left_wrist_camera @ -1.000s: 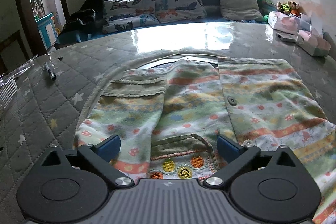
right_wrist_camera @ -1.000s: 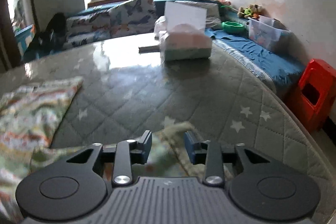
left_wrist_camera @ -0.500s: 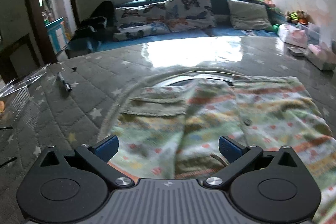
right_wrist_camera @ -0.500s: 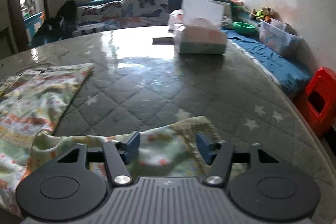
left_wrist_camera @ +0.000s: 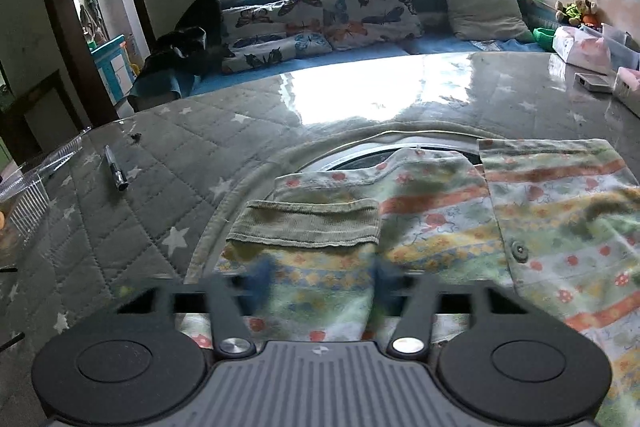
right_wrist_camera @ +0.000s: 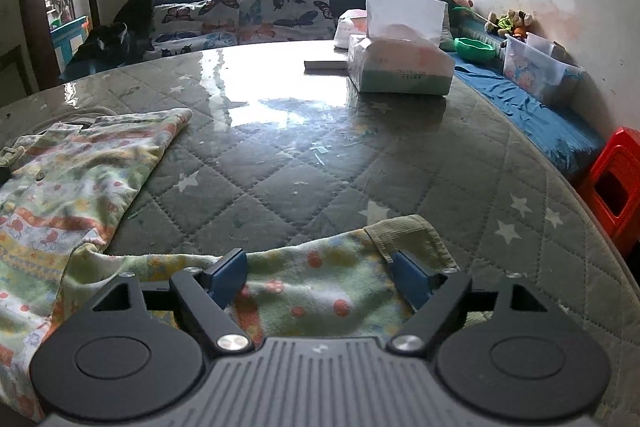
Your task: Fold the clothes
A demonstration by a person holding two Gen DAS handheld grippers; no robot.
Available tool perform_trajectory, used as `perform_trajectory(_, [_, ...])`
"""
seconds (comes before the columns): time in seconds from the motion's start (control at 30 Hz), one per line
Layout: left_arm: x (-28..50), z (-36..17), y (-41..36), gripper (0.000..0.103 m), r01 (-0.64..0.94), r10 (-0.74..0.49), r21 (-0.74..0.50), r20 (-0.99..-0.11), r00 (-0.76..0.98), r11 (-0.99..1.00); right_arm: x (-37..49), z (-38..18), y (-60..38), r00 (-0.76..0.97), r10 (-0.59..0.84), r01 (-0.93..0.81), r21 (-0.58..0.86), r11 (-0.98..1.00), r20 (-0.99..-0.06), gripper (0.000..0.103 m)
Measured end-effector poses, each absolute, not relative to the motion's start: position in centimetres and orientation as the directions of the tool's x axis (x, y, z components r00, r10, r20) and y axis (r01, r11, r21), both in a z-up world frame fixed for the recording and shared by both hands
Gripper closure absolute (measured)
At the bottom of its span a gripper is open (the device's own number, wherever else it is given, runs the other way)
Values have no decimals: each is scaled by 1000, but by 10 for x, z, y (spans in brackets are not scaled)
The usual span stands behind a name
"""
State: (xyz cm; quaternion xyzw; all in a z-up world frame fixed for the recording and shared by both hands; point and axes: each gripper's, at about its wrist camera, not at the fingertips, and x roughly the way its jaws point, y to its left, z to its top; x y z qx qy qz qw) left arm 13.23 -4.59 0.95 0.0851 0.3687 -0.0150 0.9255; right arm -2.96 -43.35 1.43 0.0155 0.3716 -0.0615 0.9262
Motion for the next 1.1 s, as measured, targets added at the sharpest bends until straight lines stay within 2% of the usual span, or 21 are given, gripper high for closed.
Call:
perform_trajectory(0.03, [132, 10, -43, 80, 85, 35, 140, -686, 727, 987, -30, 14, -433, 716, -103, 126, -17, 992, -690, 19])
perform_trajectory(0.1, [128, 14, -35, 93, 61, 36, 119, -675, 737, 991, -29, 14, -434, 717, -104, 127, -17, 992, -690, 19])
perform_trajectory(0.2, [119, 24, -17, 97, 13, 44, 82, -651, 758, 997, -29, 14, -434, 717, -105, 129, -18, 992, -689, 19])
perform_trajectory(0.4, [83, 52, 43, 98, -145, 120, 5, -585, 802, 989, -29, 13, -433, 718, -109, 130, -21, 991, -687, 17])
perform_trajectory(0.57, [43, 59, 100, 98, -304, 239, -21, -568, 788, 953, -29, 13, -433, 720, -112, 133, -23, 991, -685, 15])
perform_trajectory(0.87, [-16, 25, 162, 99, -469, 343, -26, -646, 682, 883, -29, 13, -431, 719, -125, 142, -32, 989, -684, 14])
perform_trajectory(0.97, [-20, 22, 166, 98, -457, 305, -65, -660, 686, 887, -29, 13, -431, 716, -129, 144, -36, 989, -686, 13])
perform_trajectory(1.03, [-17, 26, 162, 92, -443, 295, -69, -652, 698, 894, -28, 13, -430, 713, -132, 145, -39, 989, -689, 13])
perform_trajectory(1.1, [-8, 29, 155, 73, -419, 285, -62, -643, 711, 906, -28, 13, -430, 711, -137, 149, -42, 988, -690, 11])
